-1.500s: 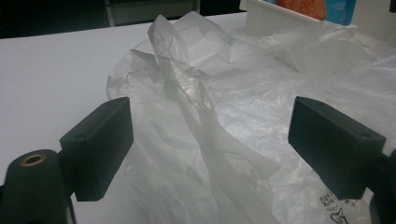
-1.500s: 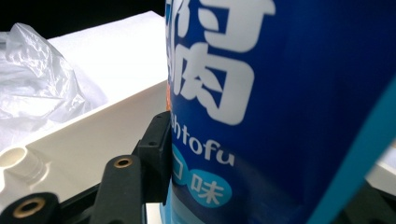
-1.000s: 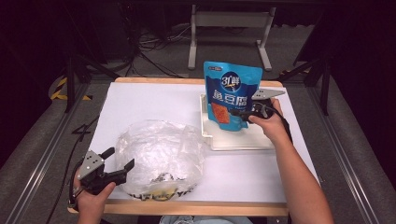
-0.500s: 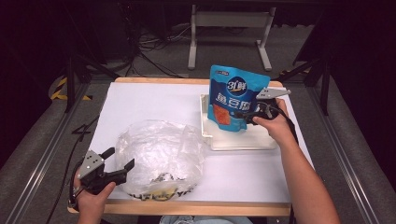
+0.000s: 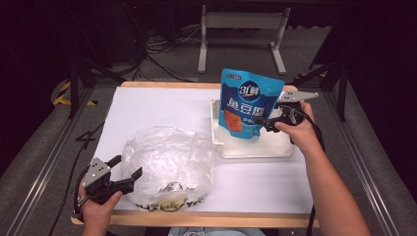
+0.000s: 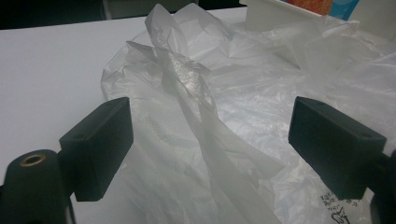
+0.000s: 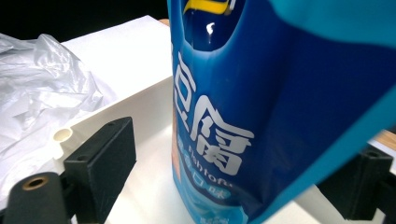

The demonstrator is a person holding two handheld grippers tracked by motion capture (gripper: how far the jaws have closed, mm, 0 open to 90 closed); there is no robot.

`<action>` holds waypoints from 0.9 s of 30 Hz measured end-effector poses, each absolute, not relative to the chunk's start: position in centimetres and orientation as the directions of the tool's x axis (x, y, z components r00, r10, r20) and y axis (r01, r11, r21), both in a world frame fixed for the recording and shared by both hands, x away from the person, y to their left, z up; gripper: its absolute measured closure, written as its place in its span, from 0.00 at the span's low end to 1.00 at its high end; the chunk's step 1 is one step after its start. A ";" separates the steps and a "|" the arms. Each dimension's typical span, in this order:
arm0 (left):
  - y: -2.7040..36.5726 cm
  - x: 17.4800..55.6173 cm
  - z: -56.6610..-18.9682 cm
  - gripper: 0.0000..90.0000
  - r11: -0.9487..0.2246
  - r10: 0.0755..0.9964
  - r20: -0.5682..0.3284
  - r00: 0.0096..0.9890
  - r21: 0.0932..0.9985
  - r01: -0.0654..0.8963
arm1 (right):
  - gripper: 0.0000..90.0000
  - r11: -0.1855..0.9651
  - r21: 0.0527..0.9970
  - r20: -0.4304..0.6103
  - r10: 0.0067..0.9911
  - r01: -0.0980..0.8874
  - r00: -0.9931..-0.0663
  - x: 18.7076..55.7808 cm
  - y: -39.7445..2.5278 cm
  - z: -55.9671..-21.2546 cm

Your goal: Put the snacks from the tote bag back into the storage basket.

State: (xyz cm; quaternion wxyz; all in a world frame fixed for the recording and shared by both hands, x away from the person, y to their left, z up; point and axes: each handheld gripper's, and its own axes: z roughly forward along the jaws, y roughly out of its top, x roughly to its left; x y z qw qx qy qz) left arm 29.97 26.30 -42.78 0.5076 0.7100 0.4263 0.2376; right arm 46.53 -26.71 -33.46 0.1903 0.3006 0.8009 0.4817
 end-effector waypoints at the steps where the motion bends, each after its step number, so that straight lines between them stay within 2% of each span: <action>1: 26.3 30.0 -42.8 0.17 -0.125 0.845 -0.093 0.527 0.923 0.363 | 0.15 0.356 0.886 -0.019 0.667 0.297 -0.744 46.3 -26.8 -33.3; 11: 26.2 30.1 -42.8 0.17 -0.127 0.845 -0.093 0.527 0.922 0.367 | 0.12 0.366 0.887 -0.058 0.691 0.280 -0.720 44.3 -28.0 -31.8; 14: 26.3 30.0 -42.8 0.17 -0.129 0.843 -0.092 0.529 0.922 0.365 | 0.12 0.394 0.868 -0.091 0.724 0.301 -0.683 43.5 -28.5 -31.5; 27: 26.2 30.0 -42.8 0.17 -0.120 0.838 -0.109 0.535 0.920 0.374 | 0.12 0.399 0.867 -0.085 0.709 0.299 -0.700 38.4 -30.2 -30.8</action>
